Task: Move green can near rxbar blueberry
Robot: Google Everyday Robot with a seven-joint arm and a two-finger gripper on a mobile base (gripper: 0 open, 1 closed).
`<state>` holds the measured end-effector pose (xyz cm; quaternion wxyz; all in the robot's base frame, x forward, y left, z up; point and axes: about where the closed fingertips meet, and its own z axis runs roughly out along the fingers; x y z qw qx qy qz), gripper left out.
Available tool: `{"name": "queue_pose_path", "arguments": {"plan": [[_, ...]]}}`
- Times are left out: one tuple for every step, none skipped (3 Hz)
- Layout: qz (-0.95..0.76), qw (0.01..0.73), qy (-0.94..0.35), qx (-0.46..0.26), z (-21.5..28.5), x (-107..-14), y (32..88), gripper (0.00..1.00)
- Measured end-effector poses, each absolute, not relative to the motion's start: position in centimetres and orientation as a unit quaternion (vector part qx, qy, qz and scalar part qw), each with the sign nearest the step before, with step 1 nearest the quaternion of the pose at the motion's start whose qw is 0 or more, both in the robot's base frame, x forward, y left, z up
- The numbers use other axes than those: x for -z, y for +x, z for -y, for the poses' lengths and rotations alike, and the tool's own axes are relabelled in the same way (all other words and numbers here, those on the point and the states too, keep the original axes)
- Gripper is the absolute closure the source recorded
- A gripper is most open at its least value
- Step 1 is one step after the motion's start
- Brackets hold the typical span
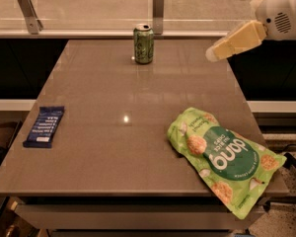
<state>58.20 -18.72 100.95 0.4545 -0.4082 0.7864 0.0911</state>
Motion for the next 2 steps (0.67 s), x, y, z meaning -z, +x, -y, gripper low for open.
{"name": "queue_pose_path", "arguments": {"plan": [[-0.786,0.458,-0.405,-0.096,18.44,-100.80,58.35,0.00],[-0.784,0.465,-0.396,-0.108,18.09,-100.15,58.66,0.00]]}}
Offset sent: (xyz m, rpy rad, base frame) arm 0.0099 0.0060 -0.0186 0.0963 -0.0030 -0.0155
